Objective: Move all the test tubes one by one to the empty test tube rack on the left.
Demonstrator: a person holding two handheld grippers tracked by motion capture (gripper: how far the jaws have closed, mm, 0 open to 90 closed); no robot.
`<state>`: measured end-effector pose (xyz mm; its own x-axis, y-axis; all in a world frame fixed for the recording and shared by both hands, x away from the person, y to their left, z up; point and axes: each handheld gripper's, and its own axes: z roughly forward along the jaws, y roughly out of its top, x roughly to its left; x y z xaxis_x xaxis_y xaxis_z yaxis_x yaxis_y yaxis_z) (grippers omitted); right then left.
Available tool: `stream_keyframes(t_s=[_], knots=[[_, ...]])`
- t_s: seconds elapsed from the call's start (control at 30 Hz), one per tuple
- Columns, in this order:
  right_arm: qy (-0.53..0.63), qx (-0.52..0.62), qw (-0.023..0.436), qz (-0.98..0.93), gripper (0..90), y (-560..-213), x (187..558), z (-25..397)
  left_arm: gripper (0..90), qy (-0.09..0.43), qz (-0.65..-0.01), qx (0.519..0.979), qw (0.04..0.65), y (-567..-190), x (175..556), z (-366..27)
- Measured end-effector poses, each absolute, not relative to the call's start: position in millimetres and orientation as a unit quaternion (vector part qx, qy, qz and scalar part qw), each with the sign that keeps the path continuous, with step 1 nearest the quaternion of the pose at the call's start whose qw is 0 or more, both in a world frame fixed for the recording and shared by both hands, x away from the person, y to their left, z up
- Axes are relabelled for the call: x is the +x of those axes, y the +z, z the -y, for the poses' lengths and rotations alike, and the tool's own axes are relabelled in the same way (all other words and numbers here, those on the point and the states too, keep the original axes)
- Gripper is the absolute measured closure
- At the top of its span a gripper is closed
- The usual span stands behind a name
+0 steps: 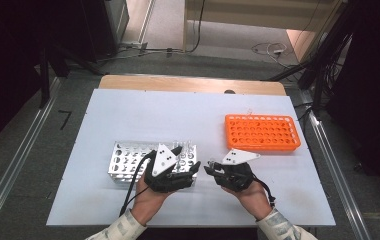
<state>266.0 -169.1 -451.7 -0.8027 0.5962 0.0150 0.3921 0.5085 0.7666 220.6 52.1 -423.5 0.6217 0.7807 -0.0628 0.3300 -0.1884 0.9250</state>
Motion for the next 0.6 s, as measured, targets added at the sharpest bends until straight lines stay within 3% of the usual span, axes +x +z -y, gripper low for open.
stream_keyframes(t_s=[0.27, 0.6], knots=[[0.403, 0.277, 0.127, -0.863, 72.8, -453.1, 262.1, 163.7, 38.0, 0.199, -0.358, 0.753, 0.515, -429.2, 219.6, -35.8], [0.404, 0.26, 0.127, -0.868, 72.8, -451.5, 256.3, 158.4, 57.8, 0.186, -0.344, 0.764, 0.512, -437.2, 222.8, -22.7]])
